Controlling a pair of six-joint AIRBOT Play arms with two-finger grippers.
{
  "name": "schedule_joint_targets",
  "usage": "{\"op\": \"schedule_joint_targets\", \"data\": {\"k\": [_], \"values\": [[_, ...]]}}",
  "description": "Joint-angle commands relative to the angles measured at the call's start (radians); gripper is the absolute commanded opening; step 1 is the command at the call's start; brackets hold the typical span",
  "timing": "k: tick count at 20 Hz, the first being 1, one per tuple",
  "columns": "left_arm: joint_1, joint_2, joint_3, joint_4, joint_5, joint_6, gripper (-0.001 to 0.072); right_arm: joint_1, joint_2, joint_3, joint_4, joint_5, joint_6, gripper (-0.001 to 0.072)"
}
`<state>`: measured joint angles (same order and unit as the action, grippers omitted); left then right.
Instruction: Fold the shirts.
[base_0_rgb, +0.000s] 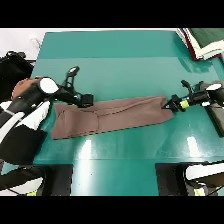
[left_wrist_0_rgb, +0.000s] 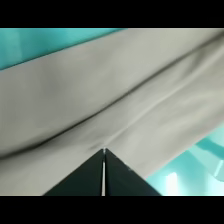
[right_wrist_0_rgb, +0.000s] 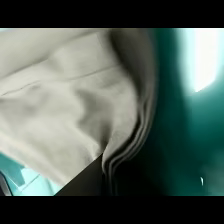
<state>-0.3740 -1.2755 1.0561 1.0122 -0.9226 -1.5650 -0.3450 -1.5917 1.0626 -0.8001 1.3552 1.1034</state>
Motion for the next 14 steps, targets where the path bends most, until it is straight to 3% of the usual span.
{"op": "schedule_joint_targets", "data": {"k": [1,7,14], "values": [[-0.090,-0.125,0.063,-0.040,0.068,-0.006,0.0024,0.063,0.061,0.089,0.023,0.053,-0.011,0.0014],[-0.186,-0.391,0.256,-0.061,0.079,-0.006,0.0024,0.187,0.301,0.336,0.023,0.092,0.112,0.0014],[-0.206,-0.488,0.315,-0.138,0.138,-0.008,0.0024,0.406,0.330,0.529,0.042,0.093,0.224,0.0014]]}}
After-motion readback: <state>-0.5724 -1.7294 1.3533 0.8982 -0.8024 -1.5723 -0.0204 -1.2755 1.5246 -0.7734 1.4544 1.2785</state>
